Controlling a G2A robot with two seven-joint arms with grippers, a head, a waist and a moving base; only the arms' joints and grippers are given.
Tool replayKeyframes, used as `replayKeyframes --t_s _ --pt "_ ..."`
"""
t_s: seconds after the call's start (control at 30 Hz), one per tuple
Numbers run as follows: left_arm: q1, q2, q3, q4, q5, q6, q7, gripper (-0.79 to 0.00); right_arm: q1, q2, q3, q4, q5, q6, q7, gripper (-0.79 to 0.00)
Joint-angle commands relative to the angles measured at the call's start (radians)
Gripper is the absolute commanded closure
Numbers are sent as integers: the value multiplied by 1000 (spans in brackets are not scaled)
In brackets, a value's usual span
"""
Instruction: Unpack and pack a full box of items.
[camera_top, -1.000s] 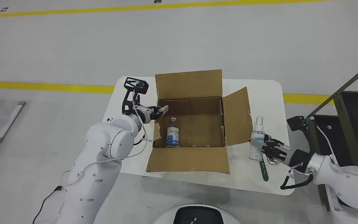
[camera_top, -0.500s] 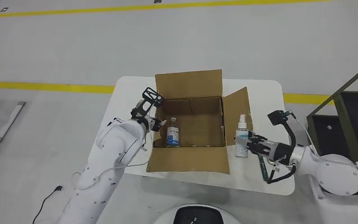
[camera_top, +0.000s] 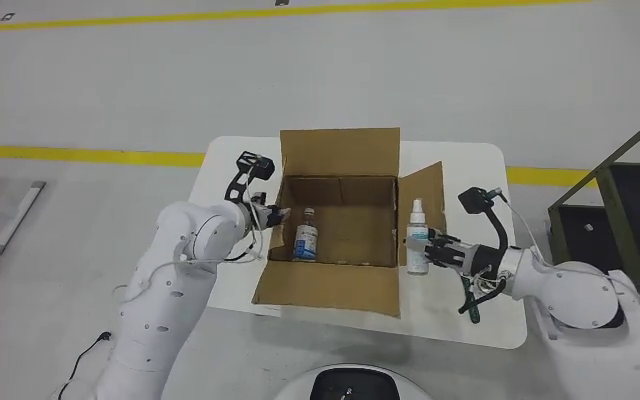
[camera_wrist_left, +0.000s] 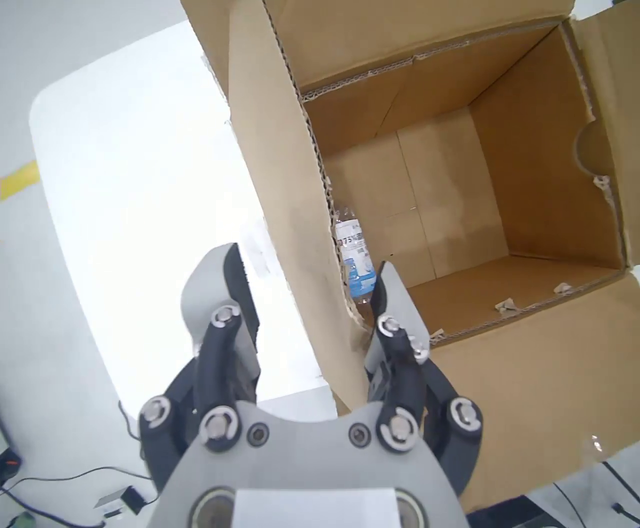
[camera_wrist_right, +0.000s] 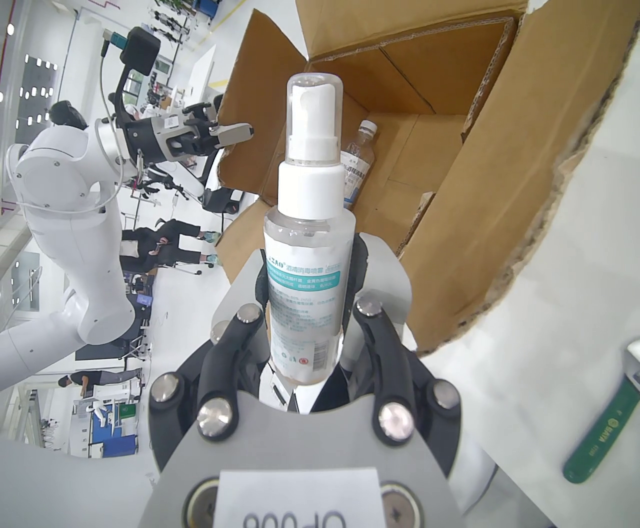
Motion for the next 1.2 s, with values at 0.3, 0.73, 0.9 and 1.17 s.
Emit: replayKeyframes --t_s 0.3,0.73,0.9,1.17 --pt "-4 5 -39 21 -101 67 -27 0 64 4 -67 43 -18 34 -33 0" --pt "27 15 -112 9 -305 130 -58 0 81 10 -102 82 -19 45 -51 0" --pt "37 21 -128 28 -351 157 -60 0 122 8 -159 132 -37 54 -60 0" --pt "35 33 -130 43 -335 171 -58 -785 249 -11 -326 257 -107 112 -93 0"
